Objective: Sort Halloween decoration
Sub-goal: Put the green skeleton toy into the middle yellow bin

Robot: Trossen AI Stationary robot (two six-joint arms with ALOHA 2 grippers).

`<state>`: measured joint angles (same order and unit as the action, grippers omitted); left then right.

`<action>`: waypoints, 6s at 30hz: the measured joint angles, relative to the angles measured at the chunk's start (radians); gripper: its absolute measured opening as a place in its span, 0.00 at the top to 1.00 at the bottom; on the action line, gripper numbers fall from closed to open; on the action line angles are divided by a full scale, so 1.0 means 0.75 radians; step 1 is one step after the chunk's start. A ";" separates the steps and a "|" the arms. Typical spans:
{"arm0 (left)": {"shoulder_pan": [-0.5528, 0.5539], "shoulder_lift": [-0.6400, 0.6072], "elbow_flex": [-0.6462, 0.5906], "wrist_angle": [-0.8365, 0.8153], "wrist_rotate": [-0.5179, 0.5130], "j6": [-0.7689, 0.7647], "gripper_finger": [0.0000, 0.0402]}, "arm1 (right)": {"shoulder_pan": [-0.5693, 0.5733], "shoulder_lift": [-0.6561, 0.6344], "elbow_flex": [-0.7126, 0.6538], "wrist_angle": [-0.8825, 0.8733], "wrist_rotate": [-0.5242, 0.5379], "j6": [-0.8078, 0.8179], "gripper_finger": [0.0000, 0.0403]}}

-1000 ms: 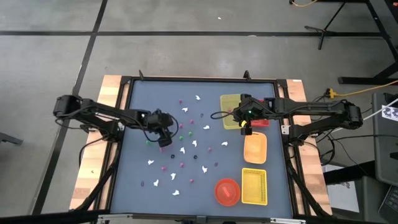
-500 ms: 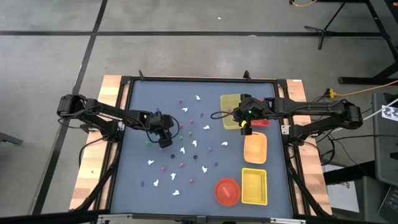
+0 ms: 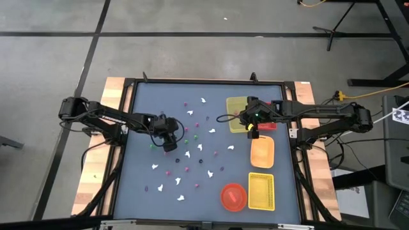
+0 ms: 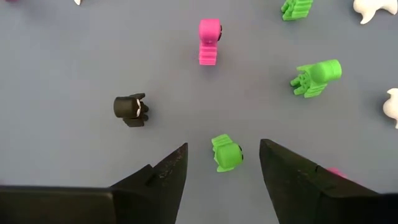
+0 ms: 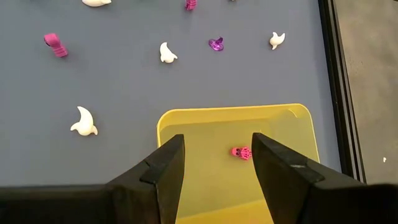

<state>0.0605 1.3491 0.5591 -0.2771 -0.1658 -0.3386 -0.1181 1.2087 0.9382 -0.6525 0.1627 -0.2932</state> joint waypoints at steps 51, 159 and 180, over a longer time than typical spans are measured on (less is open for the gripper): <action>-0.001 0.000 -0.001 -0.019 -0.001 0.001 0.92 | 0.000 0.000 0.000 0.000 0.001 0.000 0.54; -0.265 -0.034 0.001 1.439 -0.166 0.259 0.95 | 0.032 0.422 -0.001 1.408 -0.823 0.502 0.54; -0.264 -0.034 0.001 1.438 -0.183 0.258 0.95 | 0.070 0.454 -0.001 1.487 -0.731 0.489 0.61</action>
<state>-0.1379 1.3239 0.5594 0.8013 -0.3030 -0.1452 -0.0654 1.5494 0.9379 0.4625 -0.3856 0.0738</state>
